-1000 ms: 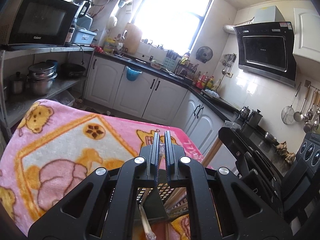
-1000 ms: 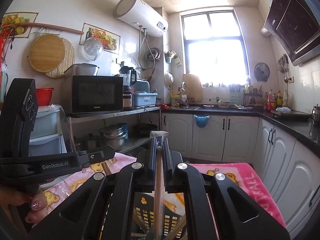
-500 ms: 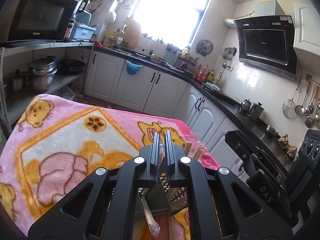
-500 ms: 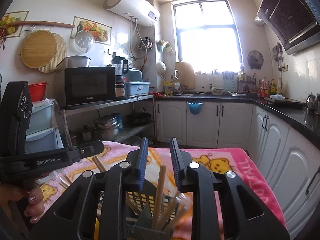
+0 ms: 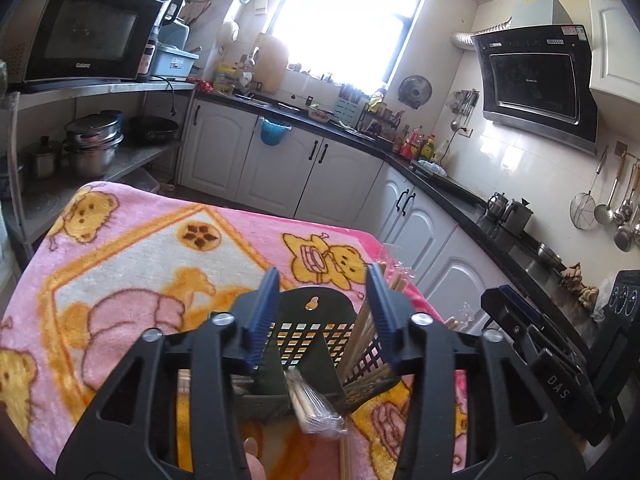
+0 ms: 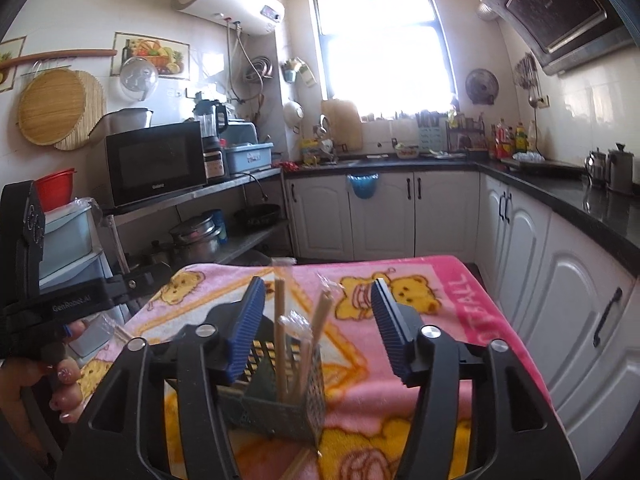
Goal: Organize utensils
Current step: 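Open the left tool over the caddy while the right tool releases its chopstick into it, then withdraw both open tools from the caddy toward the last chopsticks on the blanket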
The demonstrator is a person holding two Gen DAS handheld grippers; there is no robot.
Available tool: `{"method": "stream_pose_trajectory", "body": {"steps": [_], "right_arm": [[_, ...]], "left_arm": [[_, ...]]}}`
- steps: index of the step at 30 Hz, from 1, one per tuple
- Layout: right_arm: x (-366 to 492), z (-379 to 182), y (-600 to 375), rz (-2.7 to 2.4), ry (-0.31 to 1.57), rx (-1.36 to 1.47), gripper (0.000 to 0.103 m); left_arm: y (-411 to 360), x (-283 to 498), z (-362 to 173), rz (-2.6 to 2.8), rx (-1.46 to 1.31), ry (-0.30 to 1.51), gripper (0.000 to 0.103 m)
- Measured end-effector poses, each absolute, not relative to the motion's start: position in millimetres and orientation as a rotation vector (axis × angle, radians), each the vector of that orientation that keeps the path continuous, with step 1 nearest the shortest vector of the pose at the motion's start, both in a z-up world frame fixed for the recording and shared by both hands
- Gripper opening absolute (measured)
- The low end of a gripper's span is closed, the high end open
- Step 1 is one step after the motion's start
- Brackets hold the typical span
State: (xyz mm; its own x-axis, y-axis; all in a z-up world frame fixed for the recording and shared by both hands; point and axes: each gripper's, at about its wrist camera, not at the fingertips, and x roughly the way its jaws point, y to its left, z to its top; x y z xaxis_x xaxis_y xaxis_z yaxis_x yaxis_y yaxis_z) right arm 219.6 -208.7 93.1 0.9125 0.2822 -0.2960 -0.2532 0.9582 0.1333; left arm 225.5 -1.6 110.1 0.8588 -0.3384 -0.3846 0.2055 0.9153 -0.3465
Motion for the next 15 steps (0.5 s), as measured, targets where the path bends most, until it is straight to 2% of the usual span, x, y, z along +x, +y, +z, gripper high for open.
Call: {"method": "stream_pose_trajectory", "body": {"steps": [3, 5, 7, 11, 13, 15], "right_arm": [[214, 89, -211, 0.268, 0.327, 0.086, 0.06], [209, 86, -213, 0.261, 0.327, 0.082, 0.066], [206, 84, -215, 0.259, 0.331, 0.087, 0.068], [199, 80, -220, 0.248, 0.341, 0.091, 0.073], [196, 80, -224, 0.247, 0.344, 0.098, 0.073], [192, 79, -226, 0.248, 0.346, 0.104, 0.074]], "left_arm": [[-2, 220, 112, -0.292, -0.303, 0.443, 0.054], [-1, 217, 114, -0.295, -0.305, 0.435, 0.064], [-1, 212, 115, -0.297, -0.31, 0.426, 0.069], [0, 204, 118, -0.298, -0.315, 0.416, 0.086], [0, 197, 120, -0.297, -0.309, 0.406, 0.092], [0, 191, 121, -0.289, -0.305, 0.397, 0.092]]}}
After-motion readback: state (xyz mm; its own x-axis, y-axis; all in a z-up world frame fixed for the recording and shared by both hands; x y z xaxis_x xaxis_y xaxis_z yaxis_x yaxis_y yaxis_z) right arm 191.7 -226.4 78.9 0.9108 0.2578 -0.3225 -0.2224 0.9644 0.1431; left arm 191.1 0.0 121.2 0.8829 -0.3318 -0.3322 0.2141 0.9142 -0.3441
